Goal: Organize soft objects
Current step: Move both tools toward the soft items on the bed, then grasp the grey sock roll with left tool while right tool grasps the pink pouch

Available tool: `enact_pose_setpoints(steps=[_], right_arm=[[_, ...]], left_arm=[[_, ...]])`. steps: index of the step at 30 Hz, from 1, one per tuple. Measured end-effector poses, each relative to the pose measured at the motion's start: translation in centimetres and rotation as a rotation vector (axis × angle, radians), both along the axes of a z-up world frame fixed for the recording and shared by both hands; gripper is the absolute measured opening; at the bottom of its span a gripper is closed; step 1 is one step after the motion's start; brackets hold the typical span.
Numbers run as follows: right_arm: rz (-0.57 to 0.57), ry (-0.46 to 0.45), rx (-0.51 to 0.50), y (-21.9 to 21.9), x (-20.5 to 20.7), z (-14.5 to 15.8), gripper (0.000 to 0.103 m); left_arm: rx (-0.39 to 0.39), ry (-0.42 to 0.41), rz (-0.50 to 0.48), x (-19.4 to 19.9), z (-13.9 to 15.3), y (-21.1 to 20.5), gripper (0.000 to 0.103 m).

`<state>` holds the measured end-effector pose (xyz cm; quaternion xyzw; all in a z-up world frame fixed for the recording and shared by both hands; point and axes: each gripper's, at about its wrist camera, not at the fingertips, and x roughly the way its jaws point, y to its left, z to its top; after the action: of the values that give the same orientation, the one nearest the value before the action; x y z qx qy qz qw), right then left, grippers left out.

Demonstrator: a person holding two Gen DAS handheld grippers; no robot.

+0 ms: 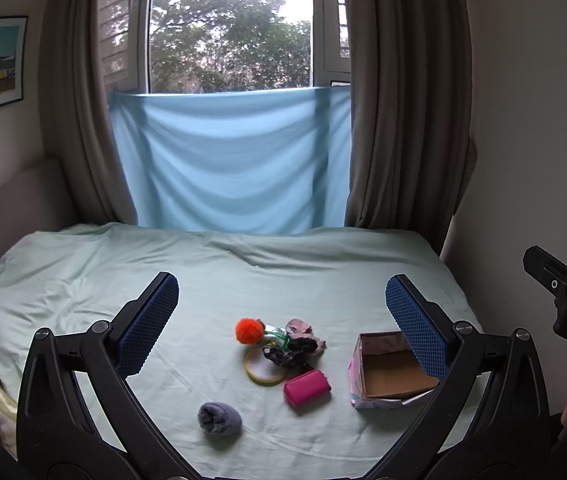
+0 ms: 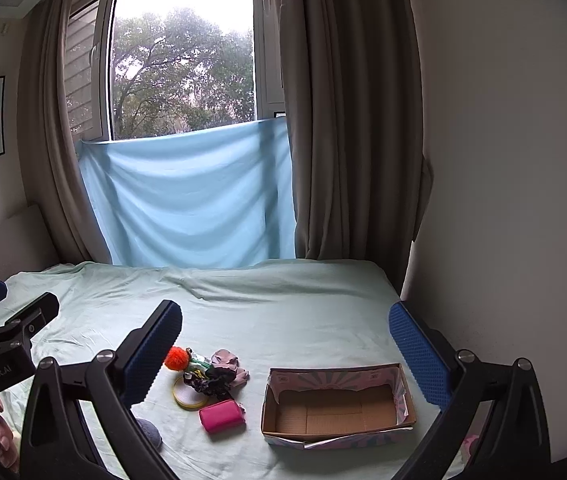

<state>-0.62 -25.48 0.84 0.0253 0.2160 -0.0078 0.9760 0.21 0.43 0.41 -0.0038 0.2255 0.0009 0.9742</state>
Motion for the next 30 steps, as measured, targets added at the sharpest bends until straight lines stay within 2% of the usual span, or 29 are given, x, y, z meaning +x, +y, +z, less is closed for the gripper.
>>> enact_pose_setpoints(steps=[11,15,19,24,25,26,27,30], right_arm=[[0.004,-0.023,0.022,-0.4,-0.1,-0.2,0.103],[-0.003,-0.028,0.014,-0.8,0.3,0.0,0.103],[0.036,0.000,0.022,-0.5,1.1,-0.2,0.103],[0.063,0.043,0.019,1.5,2.6,-2.5,0.103],[0.062,0.058,0.022,2.1,2.9,-3.1,0.103],[0.058,0.071,0.026,2.8,3.2,-3.8,0.103],[0.058,0.082,0.036,3.4,3.4,-4.5,0.103],[0.040,0.116,0.065,5.6,4.2,-6.3,0.103]], left_arm=[[-0.008,-0.029,0.000,-0.2,0.0,0.2,0.103],[-0.011,-0.033,0.046,-0.1,-0.1,0.8,0.103],[-0.005,0.002,0.094,-0.1,-0.9,2.6,0.103],[-0.007,0.032,0.127,-0.3,-4.2,5.9,0.103],[-0.001,0.081,0.125,-0.2,-5.1,6.3,0.103],[-0.005,0.098,0.119,0.0,-6.1,7.1,0.103],[0.032,0.114,0.115,-0.1,-6.7,7.9,0.103],[0.035,0.190,0.078,0.6,-9.7,9.9,0.103]])
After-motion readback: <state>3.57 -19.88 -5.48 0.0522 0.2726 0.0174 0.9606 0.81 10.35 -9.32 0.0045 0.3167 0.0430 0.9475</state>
